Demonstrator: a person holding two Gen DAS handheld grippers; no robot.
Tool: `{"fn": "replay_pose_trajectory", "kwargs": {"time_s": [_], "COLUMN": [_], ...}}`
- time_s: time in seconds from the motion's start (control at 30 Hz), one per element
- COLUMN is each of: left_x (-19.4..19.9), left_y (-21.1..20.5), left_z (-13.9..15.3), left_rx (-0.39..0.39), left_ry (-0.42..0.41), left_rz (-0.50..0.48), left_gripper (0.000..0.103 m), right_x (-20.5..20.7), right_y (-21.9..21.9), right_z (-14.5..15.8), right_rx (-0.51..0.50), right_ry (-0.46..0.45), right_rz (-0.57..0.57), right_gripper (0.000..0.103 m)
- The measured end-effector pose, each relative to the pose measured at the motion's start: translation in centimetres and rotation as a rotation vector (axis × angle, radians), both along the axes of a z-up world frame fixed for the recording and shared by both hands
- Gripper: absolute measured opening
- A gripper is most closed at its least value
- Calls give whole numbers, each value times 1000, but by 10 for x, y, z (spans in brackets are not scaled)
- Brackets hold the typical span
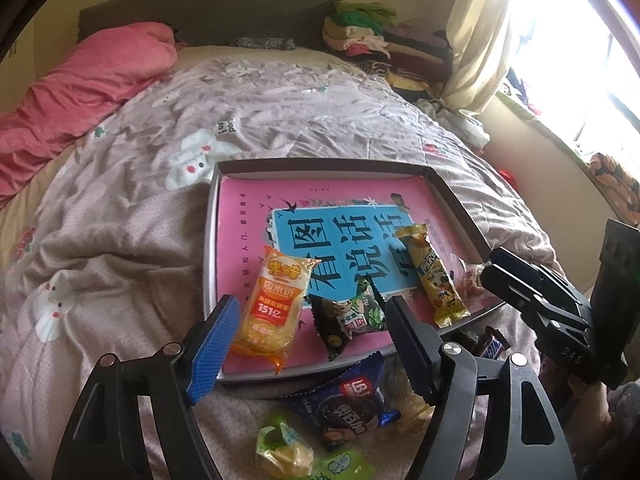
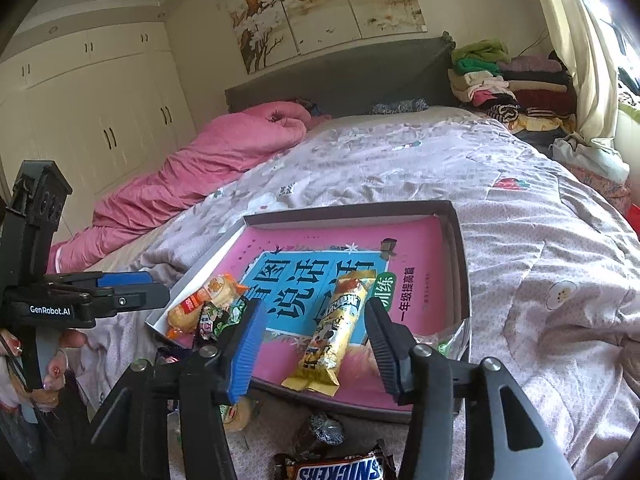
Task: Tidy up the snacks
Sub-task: 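Lower the yellow bar into the tray and open the right tool while the left tool releases the green packet, then move both tools from the tray back toward the loose snacks beside it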
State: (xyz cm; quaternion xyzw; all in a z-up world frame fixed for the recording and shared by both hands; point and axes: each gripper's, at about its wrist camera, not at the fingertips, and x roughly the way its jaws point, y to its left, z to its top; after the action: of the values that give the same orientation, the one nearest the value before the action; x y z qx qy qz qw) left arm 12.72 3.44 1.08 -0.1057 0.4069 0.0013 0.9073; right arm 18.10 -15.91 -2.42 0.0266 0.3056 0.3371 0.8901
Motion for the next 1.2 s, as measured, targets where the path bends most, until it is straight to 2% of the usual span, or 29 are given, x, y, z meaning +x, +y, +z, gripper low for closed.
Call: {"fn": "replay_pose_trajectory", "kwargs": {"time_s": [0.2, 0.8, 1.2], "left_x": [-8, -36, -52], "left_y": [-1, 14, 14], "left_z": [8, 16, 10], "left_rx": [21, 25, 23], "left_ry": [-8, 8, 27], "left_rz": [10, 60, 58], "left_gripper": [77, 77, 78], "right_x": [-6, -23, -54], "right_y": [-10, -35, -27], "right_z": [10, 30, 24], "right_rx": [47, 117, 74], "right_ry": [-41, -100, -77], "right_rz": [2, -35, 8], "right_gripper": [61, 76, 77]}}
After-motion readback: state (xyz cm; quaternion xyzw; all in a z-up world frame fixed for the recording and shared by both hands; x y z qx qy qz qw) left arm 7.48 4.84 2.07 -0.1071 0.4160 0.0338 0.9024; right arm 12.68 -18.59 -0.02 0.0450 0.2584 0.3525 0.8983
